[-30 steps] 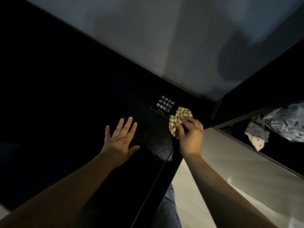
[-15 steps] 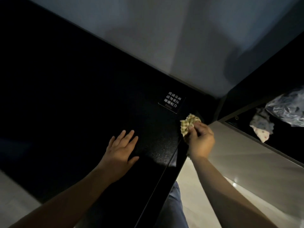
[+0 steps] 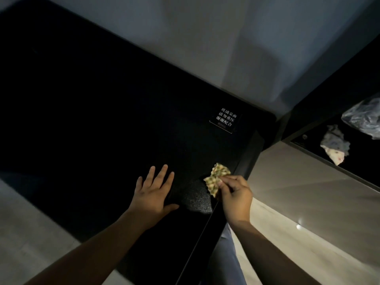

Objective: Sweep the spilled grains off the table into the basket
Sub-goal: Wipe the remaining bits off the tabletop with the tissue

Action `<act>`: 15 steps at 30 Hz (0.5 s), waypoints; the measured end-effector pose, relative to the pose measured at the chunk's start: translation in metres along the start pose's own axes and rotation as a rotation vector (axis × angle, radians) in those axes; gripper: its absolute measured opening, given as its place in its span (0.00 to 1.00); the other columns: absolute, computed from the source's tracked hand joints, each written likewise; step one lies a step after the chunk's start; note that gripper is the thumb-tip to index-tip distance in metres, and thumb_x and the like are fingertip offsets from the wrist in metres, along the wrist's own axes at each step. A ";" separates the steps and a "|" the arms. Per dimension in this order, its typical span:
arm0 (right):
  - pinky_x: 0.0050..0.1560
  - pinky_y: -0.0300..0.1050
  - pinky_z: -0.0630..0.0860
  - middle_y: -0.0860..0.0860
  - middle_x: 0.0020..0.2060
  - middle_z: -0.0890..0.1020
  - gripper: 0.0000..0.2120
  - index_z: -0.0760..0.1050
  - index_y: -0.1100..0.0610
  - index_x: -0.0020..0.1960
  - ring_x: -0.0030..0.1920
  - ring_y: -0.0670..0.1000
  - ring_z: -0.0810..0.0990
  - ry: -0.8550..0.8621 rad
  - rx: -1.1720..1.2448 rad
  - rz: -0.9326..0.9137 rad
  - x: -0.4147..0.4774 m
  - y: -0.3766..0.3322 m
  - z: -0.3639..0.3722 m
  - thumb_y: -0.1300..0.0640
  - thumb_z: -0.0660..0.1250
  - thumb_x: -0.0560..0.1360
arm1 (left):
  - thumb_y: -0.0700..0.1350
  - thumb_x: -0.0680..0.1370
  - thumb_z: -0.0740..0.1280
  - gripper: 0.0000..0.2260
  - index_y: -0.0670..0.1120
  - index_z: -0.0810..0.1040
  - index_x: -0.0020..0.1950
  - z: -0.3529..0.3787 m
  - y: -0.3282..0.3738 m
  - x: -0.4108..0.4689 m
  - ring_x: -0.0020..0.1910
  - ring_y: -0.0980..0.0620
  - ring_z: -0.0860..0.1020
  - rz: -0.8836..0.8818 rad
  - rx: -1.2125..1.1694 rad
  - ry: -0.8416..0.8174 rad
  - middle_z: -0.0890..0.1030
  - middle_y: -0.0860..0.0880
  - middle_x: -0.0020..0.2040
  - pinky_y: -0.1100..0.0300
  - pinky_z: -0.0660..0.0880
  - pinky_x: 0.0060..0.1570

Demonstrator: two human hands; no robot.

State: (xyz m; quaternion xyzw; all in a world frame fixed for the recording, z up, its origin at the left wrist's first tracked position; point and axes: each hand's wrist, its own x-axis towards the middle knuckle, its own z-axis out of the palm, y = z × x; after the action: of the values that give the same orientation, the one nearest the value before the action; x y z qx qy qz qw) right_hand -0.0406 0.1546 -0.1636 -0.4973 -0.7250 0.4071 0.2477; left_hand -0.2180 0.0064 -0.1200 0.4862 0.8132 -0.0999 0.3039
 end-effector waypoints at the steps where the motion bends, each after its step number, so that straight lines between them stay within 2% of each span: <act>1: 0.50 0.27 0.69 0.48 0.42 0.78 0.06 0.84 0.58 0.47 0.46 0.51 0.78 0.030 0.014 0.009 0.003 -0.003 -0.005 0.66 0.72 0.72 | 0.69 0.75 0.54 0.40 0.54 0.34 0.76 0.004 -0.001 -0.001 0.74 0.45 0.30 0.009 0.016 -0.007 0.28 0.51 0.75 0.41 0.40 0.73; 5: 0.50 0.30 0.68 0.50 0.44 0.77 0.05 0.83 0.60 0.49 0.48 0.52 0.77 0.199 0.005 0.044 0.033 -0.005 -0.020 0.63 0.71 0.73 | 0.68 0.75 0.54 0.41 0.55 0.30 0.74 0.014 -0.003 -0.001 0.71 0.45 0.27 0.013 0.032 -0.001 0.24 0.51 0.72 0.40 0.35 0.71; 9: 0.54 0.38 0.68 0.49 0.45 0.76 0.04 0.82 0.59 0.48 0.52 0.54 0.75 0.156 -0.032 0.065 0.040 0.002 -0.006 0.61 0.71 0.74 | 0.67 0.75 0.55 0.41 0.55 0.27 0.69 0.017 -0.002 0.001 0.71 0.45 0.27 -0.007 0.011 -0.013 0.24 0.52 0.71 0.39 0.35 0.71; 12: 0.50 0.39 0.67 0.50 0.44 0.76 0.03 0.82 0.59 0.47 0.49 0.52 0.73 0.155 -0.138 -0.062 0.009 0.005 0.011 0.64 0.71 0.73 | 0.67 0.75 0.55 0.41 0.55 0.26 0.68 0.017 0.001 0.005 0.71 0.45 0.27 -0.033 0.031 -0.010 0.23 0.52 0.70 0.38 0.36 0.71; 15: 0.49 0.38 0.64 0.49 0.44 0.77 0.05 0.82 0.57 0.46 0.48 0.47 0.70 0.074 -0.183 -0.147 -0.019 0.007 0.017 0.64 0.72 0.72 | 0.68 0.75 0.54 0.41 0.54 0.26 0.69 0.018 0.002 0.005 0.72 0.44 0.27 -0.036 0.054 -0.019 0.23 0.52 0.70 0.37 0.39 0.72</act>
State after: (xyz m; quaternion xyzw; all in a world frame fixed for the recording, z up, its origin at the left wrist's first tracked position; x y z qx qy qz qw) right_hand -0.0422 0.1323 -0.1779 -0.4779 -0.7841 0.3011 0.2570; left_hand -0.2110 0.0030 -0.1371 0.4787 0.8158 -0.1318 0.2967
